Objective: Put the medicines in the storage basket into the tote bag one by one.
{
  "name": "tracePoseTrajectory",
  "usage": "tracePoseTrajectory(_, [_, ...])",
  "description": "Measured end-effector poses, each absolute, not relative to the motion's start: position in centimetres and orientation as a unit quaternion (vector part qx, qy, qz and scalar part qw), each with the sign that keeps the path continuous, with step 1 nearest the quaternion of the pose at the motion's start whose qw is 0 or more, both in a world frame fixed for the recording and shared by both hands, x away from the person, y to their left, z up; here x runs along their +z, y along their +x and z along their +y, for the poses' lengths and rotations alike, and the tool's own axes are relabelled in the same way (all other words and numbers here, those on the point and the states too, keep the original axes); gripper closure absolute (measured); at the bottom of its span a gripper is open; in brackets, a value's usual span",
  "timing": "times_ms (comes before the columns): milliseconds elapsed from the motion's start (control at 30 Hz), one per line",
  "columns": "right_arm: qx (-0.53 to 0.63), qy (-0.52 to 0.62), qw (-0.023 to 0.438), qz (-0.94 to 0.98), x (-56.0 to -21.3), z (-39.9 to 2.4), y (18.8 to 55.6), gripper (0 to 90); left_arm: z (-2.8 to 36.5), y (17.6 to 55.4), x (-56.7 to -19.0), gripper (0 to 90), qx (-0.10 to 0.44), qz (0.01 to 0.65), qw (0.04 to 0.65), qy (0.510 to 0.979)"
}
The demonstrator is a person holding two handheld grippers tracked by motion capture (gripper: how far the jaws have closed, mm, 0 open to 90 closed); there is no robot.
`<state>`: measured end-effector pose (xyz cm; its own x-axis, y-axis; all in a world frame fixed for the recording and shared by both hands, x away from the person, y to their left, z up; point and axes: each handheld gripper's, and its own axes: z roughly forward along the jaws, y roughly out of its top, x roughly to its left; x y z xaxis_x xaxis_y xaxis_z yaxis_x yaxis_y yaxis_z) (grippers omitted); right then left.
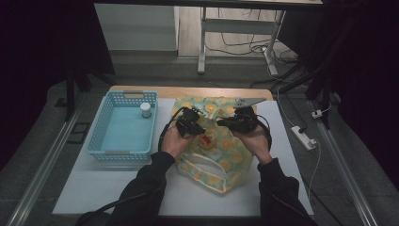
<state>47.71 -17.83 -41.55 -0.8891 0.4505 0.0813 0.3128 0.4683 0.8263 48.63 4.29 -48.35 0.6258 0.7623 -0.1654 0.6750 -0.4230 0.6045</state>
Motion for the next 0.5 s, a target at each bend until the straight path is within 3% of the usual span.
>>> tracePoseTrajectory(500, [0.461, 0.223, 0.073, 0.856, -41.8, -17.7, 47.8, 90.0, 3.6, 50.1, -49.3, 72.0, 0.068, 0.441, 0.337, 0.829])
